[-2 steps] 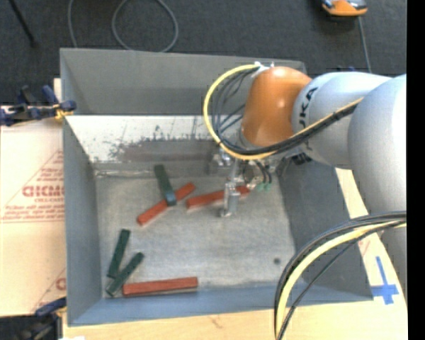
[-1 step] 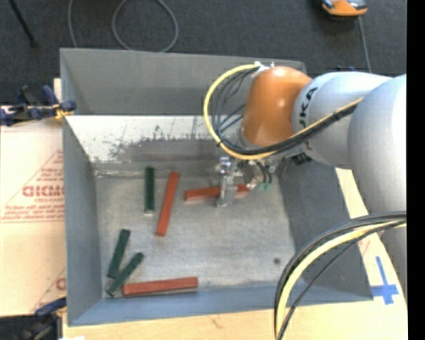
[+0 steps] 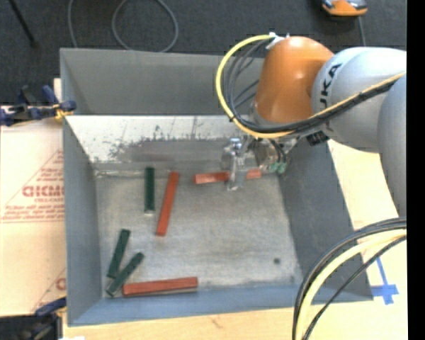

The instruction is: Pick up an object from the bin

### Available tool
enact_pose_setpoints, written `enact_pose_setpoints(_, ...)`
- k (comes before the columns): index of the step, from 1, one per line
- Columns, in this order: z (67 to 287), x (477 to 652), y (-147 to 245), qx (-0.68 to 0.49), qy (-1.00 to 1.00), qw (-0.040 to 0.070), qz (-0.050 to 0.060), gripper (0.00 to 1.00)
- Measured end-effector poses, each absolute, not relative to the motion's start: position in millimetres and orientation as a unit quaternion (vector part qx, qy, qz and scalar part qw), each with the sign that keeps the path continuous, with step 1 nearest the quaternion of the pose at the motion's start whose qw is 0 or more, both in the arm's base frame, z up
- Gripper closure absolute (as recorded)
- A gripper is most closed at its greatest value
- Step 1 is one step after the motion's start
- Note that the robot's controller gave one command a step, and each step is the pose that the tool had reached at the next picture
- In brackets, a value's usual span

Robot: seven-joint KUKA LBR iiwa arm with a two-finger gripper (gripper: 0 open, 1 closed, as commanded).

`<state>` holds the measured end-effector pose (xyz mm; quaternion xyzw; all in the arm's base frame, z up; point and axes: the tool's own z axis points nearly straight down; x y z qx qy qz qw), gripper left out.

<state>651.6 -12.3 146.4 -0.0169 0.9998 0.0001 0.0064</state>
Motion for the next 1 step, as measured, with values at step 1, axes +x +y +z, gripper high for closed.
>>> enact_pose_setpoints(1, 149.8, 653.1, -12.4, -0.016, 1.0, 0.004, 0.0, 1.0)
